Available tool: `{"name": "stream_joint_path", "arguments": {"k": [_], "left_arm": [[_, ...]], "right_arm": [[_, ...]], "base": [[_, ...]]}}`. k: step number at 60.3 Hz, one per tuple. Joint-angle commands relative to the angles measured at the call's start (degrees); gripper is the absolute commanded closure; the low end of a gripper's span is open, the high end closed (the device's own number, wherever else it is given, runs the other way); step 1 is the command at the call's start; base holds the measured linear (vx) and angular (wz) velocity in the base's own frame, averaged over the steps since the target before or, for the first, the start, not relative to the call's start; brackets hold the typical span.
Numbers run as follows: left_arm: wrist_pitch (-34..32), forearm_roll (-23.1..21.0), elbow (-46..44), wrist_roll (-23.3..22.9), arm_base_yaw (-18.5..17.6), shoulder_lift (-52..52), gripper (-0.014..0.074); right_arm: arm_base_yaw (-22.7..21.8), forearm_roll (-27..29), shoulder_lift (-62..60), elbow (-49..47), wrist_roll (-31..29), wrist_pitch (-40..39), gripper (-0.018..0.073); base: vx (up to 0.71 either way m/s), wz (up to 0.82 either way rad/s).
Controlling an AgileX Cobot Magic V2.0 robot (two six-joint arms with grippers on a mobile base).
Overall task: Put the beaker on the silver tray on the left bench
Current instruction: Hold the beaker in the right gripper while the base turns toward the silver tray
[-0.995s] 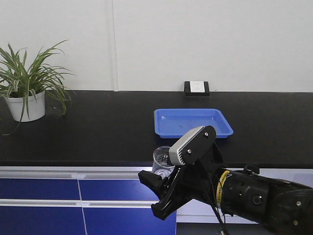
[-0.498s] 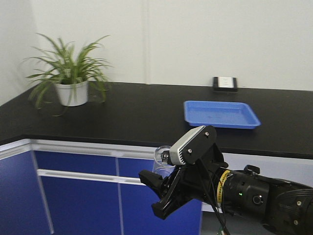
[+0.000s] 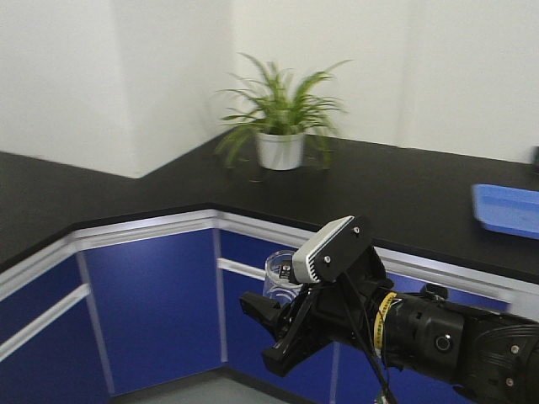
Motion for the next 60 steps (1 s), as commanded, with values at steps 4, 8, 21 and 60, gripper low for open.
{"name": "stream_joint_path", "arguments": {"k": [4,8,21,60], "left_arm": [[-4.54,-0.45,1.12,-0.03,-0.19,-0.34,0.0595],[-4.54,-0.45,1.12,-0.03,-0.19,-0.34,0.0595],[-4.54,-0.45,1.12,-0.03,-0.19,-0.34,0.0595],[-4.54,-0.45,1.12,-0.03,-0.19,-0.34,0.0595]], "right_arm": [[-0.05,1.35,-2.35,-1.82,0.22,-2.76,0.0571],[-0.05,1.35,-2.35,-1.82,0.22,-2.76,0.0571],[-0.05,1.35,-2.35,-1.82,0.22,-2.76,0.0571],[-0.05,1.35,-2.35,-1.82,0.22,-2.76,0.0571]], "base": [[-0.07,0.69],[-0.05,0.70],[-0.01,0.70],[0.09,0.69]]}}
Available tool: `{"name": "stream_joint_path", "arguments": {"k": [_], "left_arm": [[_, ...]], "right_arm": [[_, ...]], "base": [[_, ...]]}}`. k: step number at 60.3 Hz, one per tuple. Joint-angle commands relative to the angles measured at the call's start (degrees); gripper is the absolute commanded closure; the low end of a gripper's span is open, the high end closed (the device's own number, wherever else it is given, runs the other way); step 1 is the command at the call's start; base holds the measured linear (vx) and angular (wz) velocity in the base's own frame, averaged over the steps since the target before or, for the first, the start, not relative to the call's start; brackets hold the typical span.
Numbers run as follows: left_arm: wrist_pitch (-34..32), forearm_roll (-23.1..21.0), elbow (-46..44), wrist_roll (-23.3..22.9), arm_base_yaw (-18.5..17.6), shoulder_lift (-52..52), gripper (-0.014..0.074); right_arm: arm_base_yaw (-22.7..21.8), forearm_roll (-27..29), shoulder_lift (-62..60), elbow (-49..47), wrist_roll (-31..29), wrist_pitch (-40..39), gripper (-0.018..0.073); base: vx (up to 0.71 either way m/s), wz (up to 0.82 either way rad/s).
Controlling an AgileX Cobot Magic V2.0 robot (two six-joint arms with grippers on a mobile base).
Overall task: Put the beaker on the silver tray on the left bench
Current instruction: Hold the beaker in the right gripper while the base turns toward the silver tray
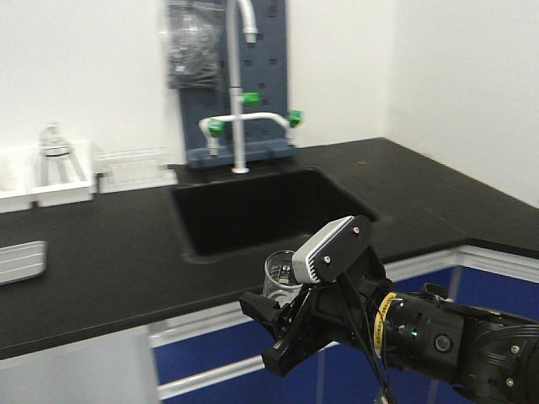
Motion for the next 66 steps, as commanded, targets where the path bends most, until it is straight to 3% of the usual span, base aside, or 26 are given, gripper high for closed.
{"name": "stream_joint_path", "arguments": {"k": [1,39,66], "left_arm": [[-4.54,-0.45,1.12,-0.03,-0.19,-0.34,0.0595],[-4.54,-0.45,1.12,-0.03,-0.19,-0.34,0.0595],[-4.54,-0.45,1.12,-0.03,-0.19,-0.34,0.0595]], "right_arm": [[-0.05,1.35,-2.35,-1.82,0.22,-2.76,0.0571],[-0.05,1.35,-2.35,-1.82,0.22,-2.71,0.0571],[-0.05,1.35,-2.35,-1.82,0.22,-2.71,0.0571]], "base": [[0.16,0.69],[0.19,0.66],[0.23,0.24]]}}
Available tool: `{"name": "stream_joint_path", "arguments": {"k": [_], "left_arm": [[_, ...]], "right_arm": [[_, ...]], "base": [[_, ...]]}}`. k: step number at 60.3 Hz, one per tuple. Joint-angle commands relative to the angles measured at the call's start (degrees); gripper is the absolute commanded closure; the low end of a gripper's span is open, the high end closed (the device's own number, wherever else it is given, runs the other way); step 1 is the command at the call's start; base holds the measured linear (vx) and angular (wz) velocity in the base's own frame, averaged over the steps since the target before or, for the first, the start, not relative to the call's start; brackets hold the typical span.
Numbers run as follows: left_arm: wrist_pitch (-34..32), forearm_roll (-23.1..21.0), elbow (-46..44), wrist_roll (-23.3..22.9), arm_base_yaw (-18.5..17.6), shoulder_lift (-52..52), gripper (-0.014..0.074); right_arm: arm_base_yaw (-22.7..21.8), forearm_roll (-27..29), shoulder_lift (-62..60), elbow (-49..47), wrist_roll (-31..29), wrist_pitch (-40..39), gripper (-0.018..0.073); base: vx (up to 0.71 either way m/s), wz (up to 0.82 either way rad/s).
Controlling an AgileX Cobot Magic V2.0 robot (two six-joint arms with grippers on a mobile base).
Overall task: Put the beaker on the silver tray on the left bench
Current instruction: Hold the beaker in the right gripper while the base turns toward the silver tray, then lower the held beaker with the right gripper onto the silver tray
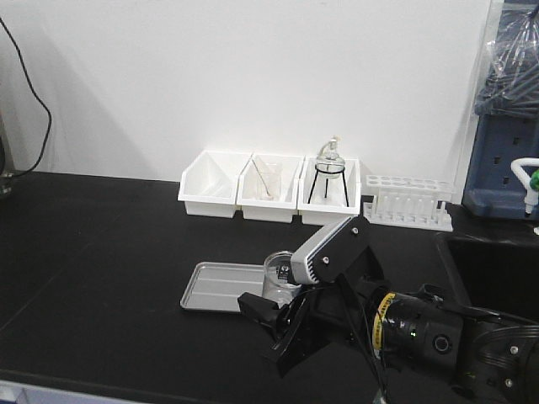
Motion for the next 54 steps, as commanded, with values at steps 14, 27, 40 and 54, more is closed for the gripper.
{"name": "stream_joint_path", "arguments": {"k": [14,27,40,54], "left_arm": [[-4.54,-0.45,1.12,-0.03,-0.19,-0.34,0.0595],[-4.54,-0.45,1.12,-0.03,-0.19,-0.34,0.0595],[-4.54,-0.45,1.12,-0.03,-0.19,-0.34,0.0595],[-4.54,-0.45,1.12,-0.03,-0.19,-0.34,0.0595]], "right_arm": [[-0.05,1.35,-2.35,-1.82,0.22,-2.66,0.0571],[-0.05,1.35,-2.35,-1.82,0.22,-2.66,0.0571],[-0.05,1.42,-2.35,-1.82,0.22,-2.97,0.0571],[-0.05,1.37,-2.35,-1.82,0.22,-3.10,0.0571]], "base": [[0.24,-0.05],[0.22,-0.04],[0.19,-0.01],[0.16,0.00]]}}
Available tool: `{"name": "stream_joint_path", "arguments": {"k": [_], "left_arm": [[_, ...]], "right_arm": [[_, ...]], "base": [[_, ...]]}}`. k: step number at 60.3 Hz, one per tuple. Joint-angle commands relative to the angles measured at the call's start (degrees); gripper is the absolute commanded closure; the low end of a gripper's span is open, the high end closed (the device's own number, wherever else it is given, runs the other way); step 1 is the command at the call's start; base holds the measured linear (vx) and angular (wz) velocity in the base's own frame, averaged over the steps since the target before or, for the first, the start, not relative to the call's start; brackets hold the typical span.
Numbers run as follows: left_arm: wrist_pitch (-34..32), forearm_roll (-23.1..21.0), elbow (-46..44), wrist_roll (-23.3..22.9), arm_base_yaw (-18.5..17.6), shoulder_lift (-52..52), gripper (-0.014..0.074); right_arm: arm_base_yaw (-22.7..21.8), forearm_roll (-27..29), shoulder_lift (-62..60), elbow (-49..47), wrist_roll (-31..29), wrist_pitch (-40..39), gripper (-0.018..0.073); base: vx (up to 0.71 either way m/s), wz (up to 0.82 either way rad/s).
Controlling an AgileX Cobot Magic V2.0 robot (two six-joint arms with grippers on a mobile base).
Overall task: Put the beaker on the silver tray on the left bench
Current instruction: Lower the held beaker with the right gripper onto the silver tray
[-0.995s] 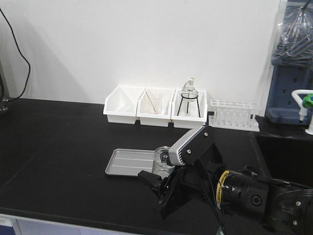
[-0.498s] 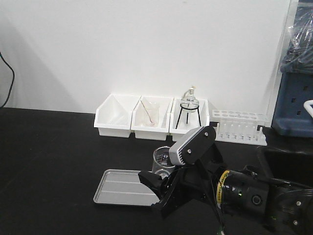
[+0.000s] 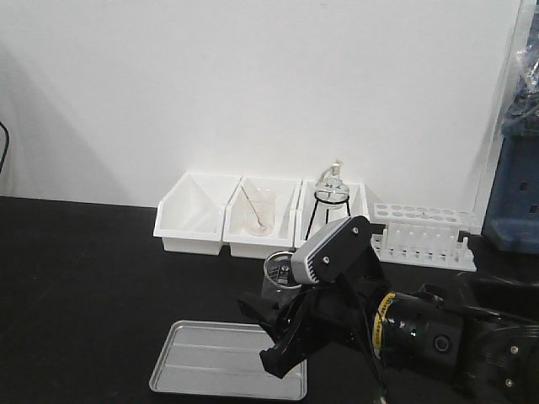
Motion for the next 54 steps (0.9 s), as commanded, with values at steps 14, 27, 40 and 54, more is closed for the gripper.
{"name": "stream_joint_path", "arguments": {"k": [14,27,40,54], "left_arm": [[-4.54,-0.45,1.12,-0.03,-0.19,-0.34,0.0595],[-4.54,-0.45,1.12,-0.03,-0.19,-0.34,0.0595],[-4.54,-0.45,1.12,-0.03,-0.19,-0.34,0.0595],[-4.54,-0.45,1.12,-0.03,-0.19,-0.34,0.0595]], "right_arm": [[-0.05,1.36,-2.35,-1.82,0.22,-3.54,0.0571],[-0.05,1.86,1.63,-2.57,0.17,-5.46,0.0571],[-0.05,1.78,9.29,-4.12,-0.27,-10.85,0.0571],[0.09,1.83,18.15,-7.01,-0.73,-12.40,0.0571]], "base": [[0.13,-0.01],[0.10,-0.02],[0.07,-0.02],[0.03,-0.01]]}}
